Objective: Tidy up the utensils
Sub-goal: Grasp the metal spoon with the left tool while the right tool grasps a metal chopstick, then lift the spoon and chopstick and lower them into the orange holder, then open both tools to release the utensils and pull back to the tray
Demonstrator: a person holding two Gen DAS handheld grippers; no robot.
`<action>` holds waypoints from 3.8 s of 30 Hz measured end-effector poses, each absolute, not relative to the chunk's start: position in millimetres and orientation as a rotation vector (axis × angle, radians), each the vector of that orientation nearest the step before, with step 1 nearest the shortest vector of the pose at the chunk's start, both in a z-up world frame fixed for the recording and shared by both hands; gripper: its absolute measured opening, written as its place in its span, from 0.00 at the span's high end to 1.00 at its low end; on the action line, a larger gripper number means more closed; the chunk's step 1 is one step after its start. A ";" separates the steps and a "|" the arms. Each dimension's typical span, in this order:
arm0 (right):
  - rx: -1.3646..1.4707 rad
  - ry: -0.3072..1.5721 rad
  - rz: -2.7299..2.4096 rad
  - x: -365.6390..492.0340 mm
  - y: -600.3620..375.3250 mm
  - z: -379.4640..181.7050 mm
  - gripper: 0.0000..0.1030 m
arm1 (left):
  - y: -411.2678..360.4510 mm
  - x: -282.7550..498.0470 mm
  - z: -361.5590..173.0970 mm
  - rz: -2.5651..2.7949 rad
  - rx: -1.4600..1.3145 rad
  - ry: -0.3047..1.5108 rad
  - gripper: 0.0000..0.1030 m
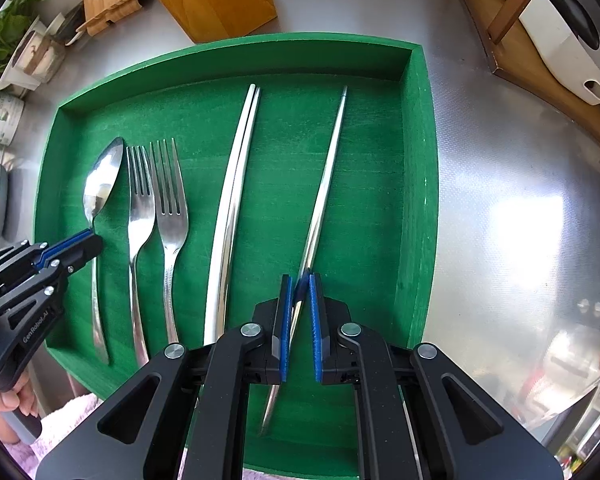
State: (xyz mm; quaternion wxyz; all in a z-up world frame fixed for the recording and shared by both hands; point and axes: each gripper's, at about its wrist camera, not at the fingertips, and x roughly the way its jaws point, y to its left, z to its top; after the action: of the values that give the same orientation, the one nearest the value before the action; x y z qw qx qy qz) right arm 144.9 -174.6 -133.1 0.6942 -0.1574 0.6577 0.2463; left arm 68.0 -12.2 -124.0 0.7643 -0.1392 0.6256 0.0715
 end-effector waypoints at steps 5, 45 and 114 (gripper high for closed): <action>-0.371 1.498 0.539 148.9 -165.5 -135.8 0.92 | -1.0 69.9 -125.6 0.116 -0.372 1.386 0.95; 0.093 0.613 0.758 165.2 -184.5 3.6 0.94 | 39.0 45.2 17.9 -0.015 -0.334 0.471 0.97; -0.046 0.720 0.765 195.1 -173.7 -29.1 0.03 | 71.6 64.5 -23.4 0.017 -0.408 0.486 0.08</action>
State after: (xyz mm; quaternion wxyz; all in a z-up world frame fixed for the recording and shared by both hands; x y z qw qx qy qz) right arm 195.1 -173.7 -29.1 0.8648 -0.0221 0.3438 0.3653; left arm 64.5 71.6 -23.4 0.9500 -0.2007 0.2390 0.0082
